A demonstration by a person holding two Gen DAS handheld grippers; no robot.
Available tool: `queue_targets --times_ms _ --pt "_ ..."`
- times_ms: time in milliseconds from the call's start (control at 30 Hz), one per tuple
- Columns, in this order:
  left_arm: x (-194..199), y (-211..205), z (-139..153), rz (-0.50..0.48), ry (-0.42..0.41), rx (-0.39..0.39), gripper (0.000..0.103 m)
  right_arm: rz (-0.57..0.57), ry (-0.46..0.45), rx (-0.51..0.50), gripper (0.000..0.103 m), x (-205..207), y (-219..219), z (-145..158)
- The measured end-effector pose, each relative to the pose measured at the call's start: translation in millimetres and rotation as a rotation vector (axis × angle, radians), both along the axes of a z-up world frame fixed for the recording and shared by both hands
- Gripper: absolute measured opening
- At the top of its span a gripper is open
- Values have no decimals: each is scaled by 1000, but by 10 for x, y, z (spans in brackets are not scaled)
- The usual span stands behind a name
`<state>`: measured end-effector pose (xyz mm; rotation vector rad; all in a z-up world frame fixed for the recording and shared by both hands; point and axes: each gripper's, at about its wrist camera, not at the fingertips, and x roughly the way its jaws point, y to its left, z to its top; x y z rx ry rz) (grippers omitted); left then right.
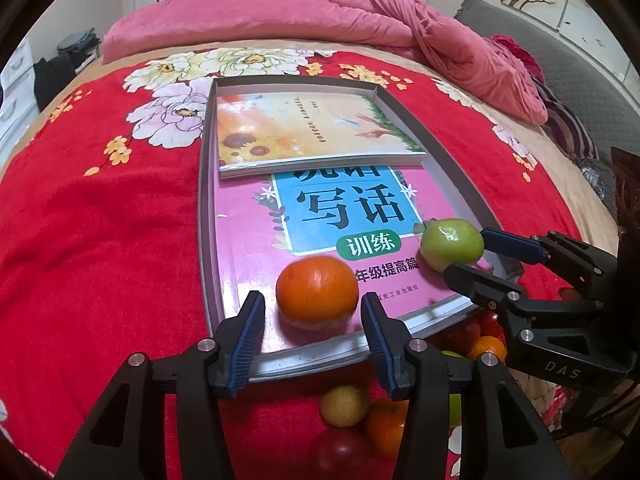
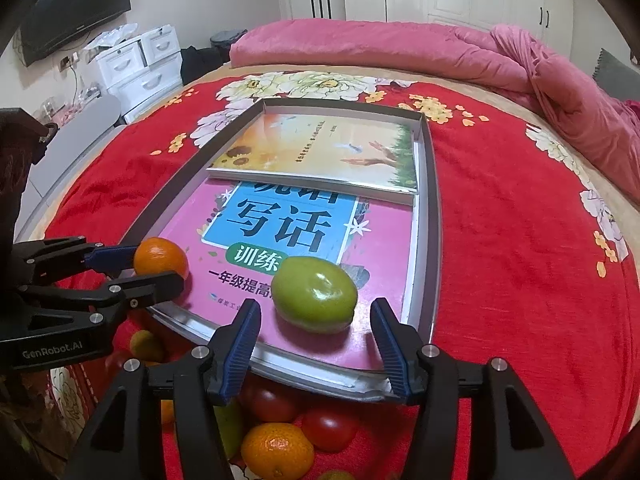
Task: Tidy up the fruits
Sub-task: 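Open the left gripper onto the pink book while the right gripper releases the green fruit, then withdraw both open grippers from the tray back toward the loose fruits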
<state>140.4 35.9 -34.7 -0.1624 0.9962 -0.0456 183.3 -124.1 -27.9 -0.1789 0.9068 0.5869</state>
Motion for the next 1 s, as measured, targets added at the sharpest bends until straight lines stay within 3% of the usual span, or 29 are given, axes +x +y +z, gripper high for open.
queue_targets --times_ms 533,633,900,1000 --pt "-107 37 181 13 -70 -15 57 -32 -39 18 66 -72 -86 130" --pt "-151 52 239 22 -91 -21 70 -38 -46 28 66 -88 -108 164" --pt "-246 60 370 28 -133 -24 70 -52 -59 52 67 -139 -166 251" --pt "-280 66 409 32 -143 -25 78 -58 -62 64 70 -156 -193 281"
